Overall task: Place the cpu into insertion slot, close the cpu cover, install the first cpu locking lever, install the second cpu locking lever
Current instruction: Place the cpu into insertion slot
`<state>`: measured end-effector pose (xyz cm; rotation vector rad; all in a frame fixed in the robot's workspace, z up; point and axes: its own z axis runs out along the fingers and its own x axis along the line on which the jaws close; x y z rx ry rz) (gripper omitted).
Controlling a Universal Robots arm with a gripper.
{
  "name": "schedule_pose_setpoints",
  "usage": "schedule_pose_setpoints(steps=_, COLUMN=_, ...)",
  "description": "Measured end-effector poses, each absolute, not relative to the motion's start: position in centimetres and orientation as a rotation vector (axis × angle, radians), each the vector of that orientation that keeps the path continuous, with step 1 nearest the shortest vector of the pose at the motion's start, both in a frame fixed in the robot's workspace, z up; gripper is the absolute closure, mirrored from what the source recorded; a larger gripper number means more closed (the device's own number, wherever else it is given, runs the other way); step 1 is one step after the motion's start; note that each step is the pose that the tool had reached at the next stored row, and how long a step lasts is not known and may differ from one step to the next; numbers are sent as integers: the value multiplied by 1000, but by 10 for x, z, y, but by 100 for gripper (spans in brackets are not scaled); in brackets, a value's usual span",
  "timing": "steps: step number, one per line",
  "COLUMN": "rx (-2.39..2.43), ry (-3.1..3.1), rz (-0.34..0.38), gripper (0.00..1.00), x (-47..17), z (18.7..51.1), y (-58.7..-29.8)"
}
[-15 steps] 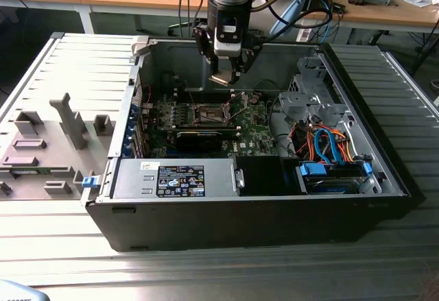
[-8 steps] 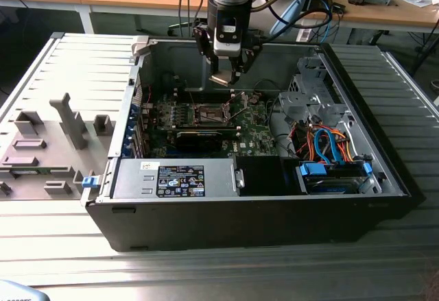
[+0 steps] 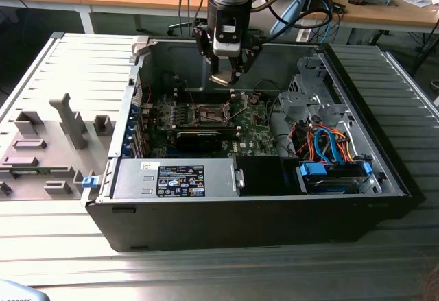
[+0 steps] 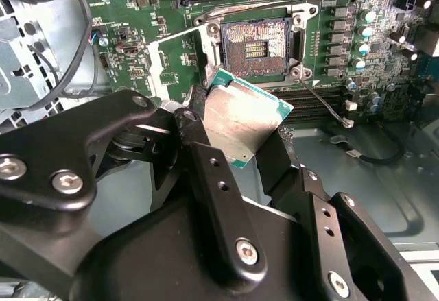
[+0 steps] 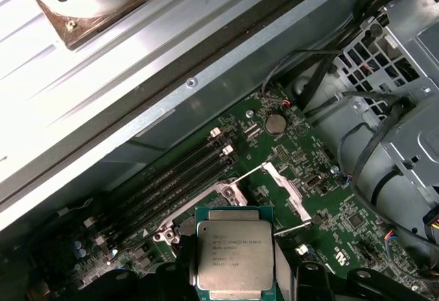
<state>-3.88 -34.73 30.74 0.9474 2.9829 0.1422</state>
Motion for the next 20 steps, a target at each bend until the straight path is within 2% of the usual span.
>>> schedule_pose_setpoints(steps=20, rx=976, ry=2973, rz=142, gripper=46, x=-39, z=307, y=-347)
